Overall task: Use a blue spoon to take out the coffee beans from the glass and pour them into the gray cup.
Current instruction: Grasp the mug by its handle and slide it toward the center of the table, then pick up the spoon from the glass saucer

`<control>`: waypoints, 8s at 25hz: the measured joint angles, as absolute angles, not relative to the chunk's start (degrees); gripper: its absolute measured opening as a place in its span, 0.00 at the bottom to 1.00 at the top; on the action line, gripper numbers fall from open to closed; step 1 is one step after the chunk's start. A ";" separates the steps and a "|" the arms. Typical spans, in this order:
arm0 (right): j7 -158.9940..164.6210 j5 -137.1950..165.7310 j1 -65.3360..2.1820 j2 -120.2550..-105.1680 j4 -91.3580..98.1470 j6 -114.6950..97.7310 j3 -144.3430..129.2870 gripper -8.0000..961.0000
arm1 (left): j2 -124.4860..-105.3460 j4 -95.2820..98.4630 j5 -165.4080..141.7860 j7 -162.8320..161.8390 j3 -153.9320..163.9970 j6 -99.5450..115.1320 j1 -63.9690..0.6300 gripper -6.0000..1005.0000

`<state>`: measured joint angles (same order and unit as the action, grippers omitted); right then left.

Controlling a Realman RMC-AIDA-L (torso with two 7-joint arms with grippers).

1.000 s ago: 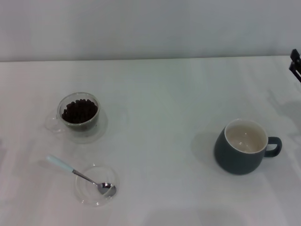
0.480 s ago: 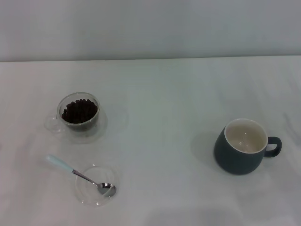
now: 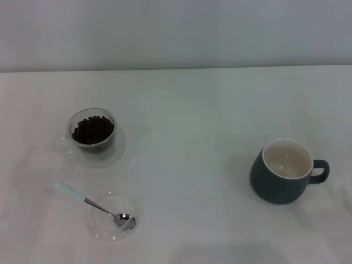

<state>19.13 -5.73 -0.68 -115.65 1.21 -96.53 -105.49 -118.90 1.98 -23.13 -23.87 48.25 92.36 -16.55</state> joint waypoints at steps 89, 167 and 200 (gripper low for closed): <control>19.91 -4.00 -7.35 -116.15 18.01 -63.95 -118.82 0.15 | -119.04 3.34 -22.96 -23.20 48.39 91.67 -16.70 0.82; 20.20 -9.57 -10.65 -115.65 22.69 -60.56 -134.49 0.65 | -119.00 3.25 -23.02 -23.35 48.43 91.93 -15.92 0.82; 27.45 -10.27 -9.17 -113.24 -3.86 -102.13 -117.93 0.64 | -119.18 2.72 -24.40 -40.29 54.06 93.12 -10.44 0.81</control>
<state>27.45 -10.27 -9.17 -113.24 -3.86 -102.13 -117.93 -119.18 2.72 -24.40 -40.29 54.06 93.12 -10.43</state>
